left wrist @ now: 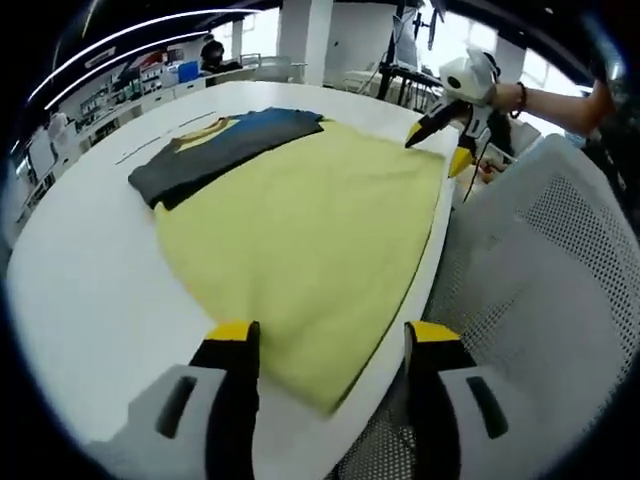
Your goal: Fold the garment on the visible template until the final outline fits inside the template.
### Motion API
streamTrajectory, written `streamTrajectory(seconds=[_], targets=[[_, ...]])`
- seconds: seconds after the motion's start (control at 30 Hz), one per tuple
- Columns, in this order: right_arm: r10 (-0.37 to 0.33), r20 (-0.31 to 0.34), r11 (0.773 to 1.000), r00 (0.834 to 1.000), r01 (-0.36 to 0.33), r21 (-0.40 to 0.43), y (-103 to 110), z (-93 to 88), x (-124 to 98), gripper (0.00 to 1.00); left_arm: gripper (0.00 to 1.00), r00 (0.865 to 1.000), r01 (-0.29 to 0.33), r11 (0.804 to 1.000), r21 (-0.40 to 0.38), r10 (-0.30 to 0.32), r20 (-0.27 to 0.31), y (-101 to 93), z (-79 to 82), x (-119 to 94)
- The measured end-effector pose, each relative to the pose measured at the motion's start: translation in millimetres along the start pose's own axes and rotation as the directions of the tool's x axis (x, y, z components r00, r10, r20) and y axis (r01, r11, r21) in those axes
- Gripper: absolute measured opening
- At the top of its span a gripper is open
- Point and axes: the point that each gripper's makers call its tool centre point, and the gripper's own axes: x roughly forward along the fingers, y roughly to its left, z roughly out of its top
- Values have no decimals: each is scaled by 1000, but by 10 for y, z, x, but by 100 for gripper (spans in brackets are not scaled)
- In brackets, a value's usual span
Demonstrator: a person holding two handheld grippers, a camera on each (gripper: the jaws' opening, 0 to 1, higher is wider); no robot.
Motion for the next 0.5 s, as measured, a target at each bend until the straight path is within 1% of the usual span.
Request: streamTrajectory(seconds=[0.1,0.27,0.37,0.5], targets=[[-8,-8,1000,1000,8,-17,0,-13,13,63,55,1000,-3,1000,17,3,-5,-1,-15,2],[-31,-18,999,999,30,-40,-37,-27,22,58,49,999,-32,997,73,34,-27,41,-33,6],[-38,-23,998,999,37,-51,-58,-33,21,55,49,999,-31,997,73,33,-26,54,-33,5],[-48,-46,994,998,43,-99,-62,-52,29,54,46,999,-34,997,70,36,-25,75,-33,6]])
